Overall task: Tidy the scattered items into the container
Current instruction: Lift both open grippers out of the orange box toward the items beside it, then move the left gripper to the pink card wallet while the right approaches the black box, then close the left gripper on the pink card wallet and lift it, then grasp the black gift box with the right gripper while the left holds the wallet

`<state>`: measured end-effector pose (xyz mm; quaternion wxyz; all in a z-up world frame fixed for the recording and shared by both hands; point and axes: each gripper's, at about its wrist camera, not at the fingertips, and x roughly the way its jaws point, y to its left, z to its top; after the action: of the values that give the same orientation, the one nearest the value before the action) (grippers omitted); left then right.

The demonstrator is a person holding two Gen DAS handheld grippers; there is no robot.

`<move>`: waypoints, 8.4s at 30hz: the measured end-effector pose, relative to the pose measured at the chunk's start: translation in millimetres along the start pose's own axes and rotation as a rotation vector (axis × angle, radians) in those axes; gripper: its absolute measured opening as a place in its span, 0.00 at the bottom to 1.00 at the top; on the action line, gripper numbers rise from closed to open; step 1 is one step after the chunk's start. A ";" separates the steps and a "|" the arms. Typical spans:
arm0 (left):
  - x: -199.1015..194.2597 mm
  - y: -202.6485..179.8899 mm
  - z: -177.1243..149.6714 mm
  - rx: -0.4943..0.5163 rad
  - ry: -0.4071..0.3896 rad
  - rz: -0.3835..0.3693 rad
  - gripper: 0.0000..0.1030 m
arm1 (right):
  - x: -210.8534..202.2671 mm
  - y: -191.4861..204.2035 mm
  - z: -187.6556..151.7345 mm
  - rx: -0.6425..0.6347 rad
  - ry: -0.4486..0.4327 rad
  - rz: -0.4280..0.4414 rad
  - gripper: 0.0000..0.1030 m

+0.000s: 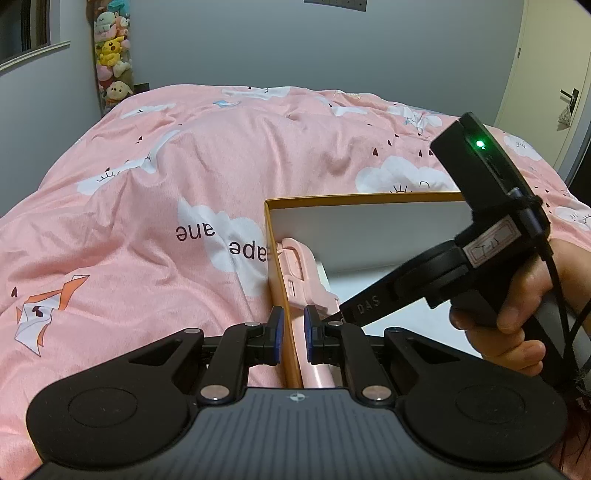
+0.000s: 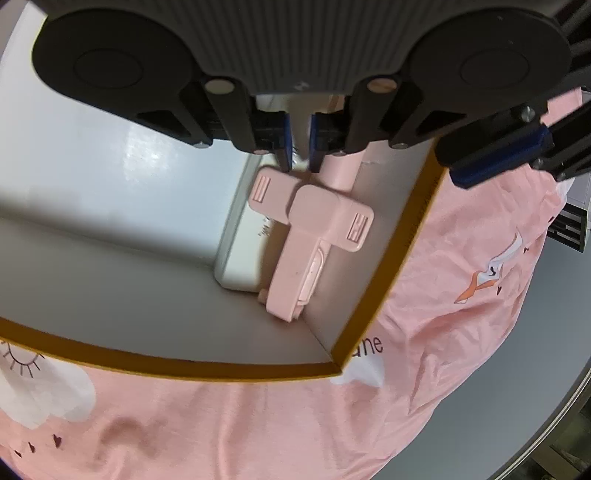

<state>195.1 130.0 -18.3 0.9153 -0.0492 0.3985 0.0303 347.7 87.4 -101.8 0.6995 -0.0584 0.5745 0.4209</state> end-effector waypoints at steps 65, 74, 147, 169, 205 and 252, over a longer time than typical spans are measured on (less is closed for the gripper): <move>-132.3 -37.6 -126.7 -0.031 0.028 -0.071 0.82 | -166.4 63.3 -281.2 -0.115 -0.580 -0.357 0.99; -97.6 -40.6 -157.3 -0.087 0.239 -0.093 0.73 | -136.7 62.4 -300.7 -0.108 -0.419 -0.309 0.65; -41.0 -26.1 -179.4 -0.230 0.548 -0.161 0.86 | -99.9 41.9 -291.0 -0.055 -0.201 -0.166 0.42; -32.3 -50.3 -176.9 -0.172 0.525 -0.188 0.94 | -104.0 23.7 -287.8 0.031 -0.197 -0.181 0.29; -87.6 -47.6 -140.3 -0.077 0.337 -0.191 0.48 | -139.0 42.7 -262.4 -0.078 -0.316 -0.153 0.31; -56.2 -96.9 -173.1 0.318 0.366 0.054 0.35 | -113.6 23.0 -274.4 0.021 -0.212 -0.138 0.31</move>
<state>40.2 13.1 -88.0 0.8230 0.1017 0.5586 -0.0178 127.2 -112.3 -87.0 0.7843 -0.0455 0.4963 0.3694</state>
